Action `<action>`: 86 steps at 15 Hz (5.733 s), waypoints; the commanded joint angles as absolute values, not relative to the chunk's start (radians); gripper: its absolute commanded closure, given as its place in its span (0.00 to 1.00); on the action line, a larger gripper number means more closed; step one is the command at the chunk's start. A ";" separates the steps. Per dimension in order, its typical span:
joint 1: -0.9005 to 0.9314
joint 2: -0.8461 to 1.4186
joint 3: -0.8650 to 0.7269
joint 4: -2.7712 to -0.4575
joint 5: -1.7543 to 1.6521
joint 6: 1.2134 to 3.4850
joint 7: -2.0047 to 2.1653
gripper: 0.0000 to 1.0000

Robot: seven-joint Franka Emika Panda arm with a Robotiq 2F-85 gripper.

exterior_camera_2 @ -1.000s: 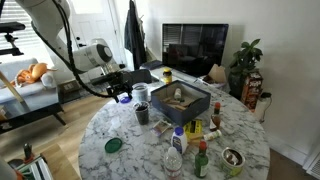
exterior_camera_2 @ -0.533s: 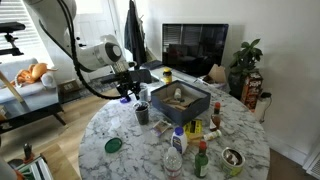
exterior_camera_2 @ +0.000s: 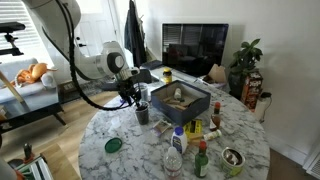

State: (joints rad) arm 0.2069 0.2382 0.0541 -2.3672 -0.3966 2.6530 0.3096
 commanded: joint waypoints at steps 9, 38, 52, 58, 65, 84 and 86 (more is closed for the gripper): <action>0.213 0.246 -0.047 -2.446 -0.454 2.907 0.370 0.66; 0.265 0.333 -0.089 -2.418 -0.465 2.924 0.393 0.98; 0.262 0.132 0.036 -2.421 -0.316 2.596 0.321 0.98; 0.254 0.148 0.190 -2.470 -0.011 2.600 0.136 0.98; 0.261 0.172 0.216 -2.535 0.004 2.633 0.138 0.98; 0.279 0.347 0.158 -2.552 -0.024 2.992 0.148 0.98; 0.276 0.352 0.165 -2.547 -0.019 2.994 0.144 0.98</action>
